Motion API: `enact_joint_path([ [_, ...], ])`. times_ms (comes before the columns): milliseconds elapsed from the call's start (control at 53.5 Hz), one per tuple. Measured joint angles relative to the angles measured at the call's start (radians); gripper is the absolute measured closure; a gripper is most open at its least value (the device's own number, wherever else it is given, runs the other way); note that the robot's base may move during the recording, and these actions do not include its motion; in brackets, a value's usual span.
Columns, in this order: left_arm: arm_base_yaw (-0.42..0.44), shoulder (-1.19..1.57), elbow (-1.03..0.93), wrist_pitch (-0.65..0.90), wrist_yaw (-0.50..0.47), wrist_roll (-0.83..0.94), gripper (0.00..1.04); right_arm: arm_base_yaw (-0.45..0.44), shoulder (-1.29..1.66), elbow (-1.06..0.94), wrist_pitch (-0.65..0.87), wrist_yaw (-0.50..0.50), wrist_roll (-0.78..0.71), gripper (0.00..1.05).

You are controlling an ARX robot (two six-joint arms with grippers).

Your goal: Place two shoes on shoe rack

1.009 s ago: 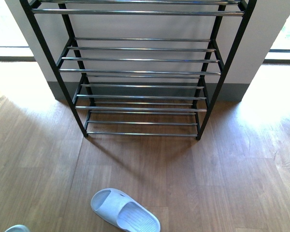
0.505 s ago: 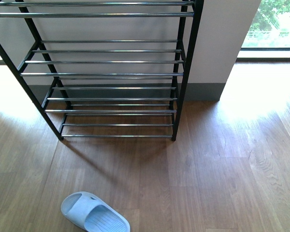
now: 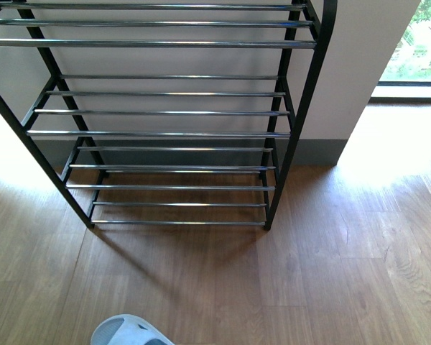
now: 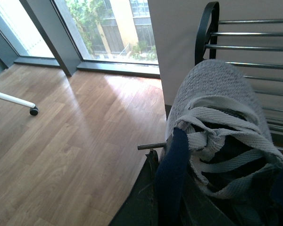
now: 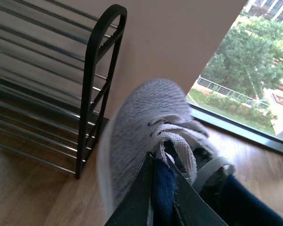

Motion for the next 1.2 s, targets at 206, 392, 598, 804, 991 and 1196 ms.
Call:
enact_joint_path([
  [206, 0.002, 0.001, 0.0, 0.0, -0.023, 0.0, 1.03, -0.001, 0.0, 0.0, 0.0, 0.003, 0.0, 1.03],
  [392, 0.002, 0.0, 0.0, 0.0, -0.01, 0.0, 1.03, -0.001, 0.0, 0.0, 0.0, -0.011, 0.001, 1.03],
  [598, 0.002, 0.0, 0.0, 0.0, -0.008, 0.0, 1.03, -0.001, 0.0, 0.0, 0.0, 0.007, 0.001, 1.03],
  [804, 0.002, 0.0, 0.0, 0.0, -0.011, 0.0, 1.03, -0.001, 0.0, 0.0, 0.0, -0.001, 0.001, 1.03],
  [991, 0.002, 0.0, 0.0, 0.0, -0.008, 0.0, 1.03, 0.0, 0.0, 0.0, 0.0, -0.008, 0.001, 1.03],
  [1196, 0.002, -0.001, 0.001, 0.0, -0.011, 0.0, 1.03, -0.002, -0.001, 0.0, 0.0, 0.012, 0.001, 1.03],
])
